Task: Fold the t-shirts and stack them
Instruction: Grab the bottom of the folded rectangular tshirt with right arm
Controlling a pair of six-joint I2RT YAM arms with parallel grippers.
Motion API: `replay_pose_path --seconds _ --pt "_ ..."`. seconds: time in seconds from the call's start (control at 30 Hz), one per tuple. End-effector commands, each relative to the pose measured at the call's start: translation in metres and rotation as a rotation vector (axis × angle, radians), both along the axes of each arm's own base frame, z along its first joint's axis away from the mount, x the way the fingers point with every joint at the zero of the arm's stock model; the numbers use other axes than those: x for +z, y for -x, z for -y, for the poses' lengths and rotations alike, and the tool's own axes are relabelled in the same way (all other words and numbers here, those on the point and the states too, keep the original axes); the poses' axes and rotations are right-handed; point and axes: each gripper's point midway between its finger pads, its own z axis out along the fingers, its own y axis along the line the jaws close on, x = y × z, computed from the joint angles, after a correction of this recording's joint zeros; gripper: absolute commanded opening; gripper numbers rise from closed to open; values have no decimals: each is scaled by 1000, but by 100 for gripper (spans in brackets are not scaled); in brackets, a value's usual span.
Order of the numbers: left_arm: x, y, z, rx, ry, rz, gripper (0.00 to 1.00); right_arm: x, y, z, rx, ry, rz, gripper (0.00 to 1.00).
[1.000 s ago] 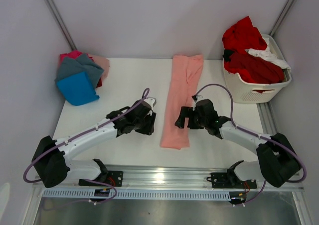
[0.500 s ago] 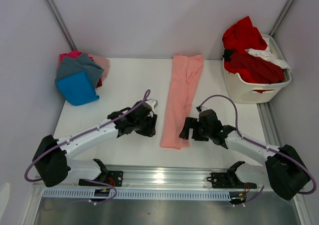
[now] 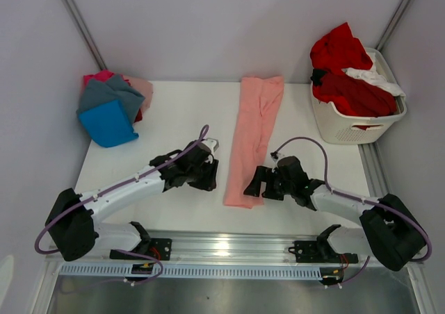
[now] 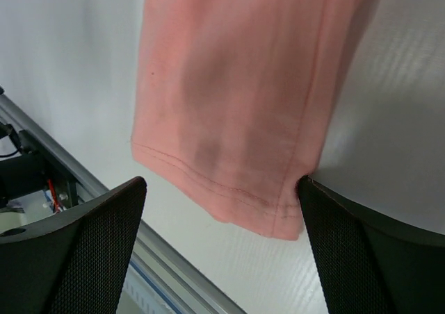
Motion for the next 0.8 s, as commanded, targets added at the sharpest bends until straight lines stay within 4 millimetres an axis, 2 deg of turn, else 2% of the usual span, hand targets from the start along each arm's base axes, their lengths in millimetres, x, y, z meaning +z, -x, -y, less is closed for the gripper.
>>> replay_pose_path --seconds 0.0,0.13,0.2,0.27,0.3,0.33,0.4,0.57,0.7,0.73,0.77 --pt "15 -8 3 2 28 24 48 -9 10 -11 50 -53 -48 95" --pt "25 -14 3 -1 32 44 48 -6 7 -29 98 -120 -56 93" --pt "27 -16 2 -6 26 47 47 -10 7 -38 132 -135 -86 81" --pt "27 -18 2 -7 21 48 48 -11 9 -45 160 -136 -94 57" --pt "26 -18 1 -7 17 45 48 -13 6 -47 160 -123 -96 26" --pt "24 -18 0 -4 14 42 47 -16 8 -45 160 -99 -113 14" --pt "23 -19 0 2 16 42 47 -14 4 -44 155 -76 -93 0" --pt "25 -22 0 6 20 48 47 -6 3 -36 177 -8 -79 0" --pt "28 -27 -1 14 16 54 46 1 13 -28 207 45 -122 0" --pt "28 -28 -1 16 14 54 46 11 12 -28 211 39 -105 0" --pt "29 -30 0 17 16 56 46 13 18 -24 217 54 -127 0"
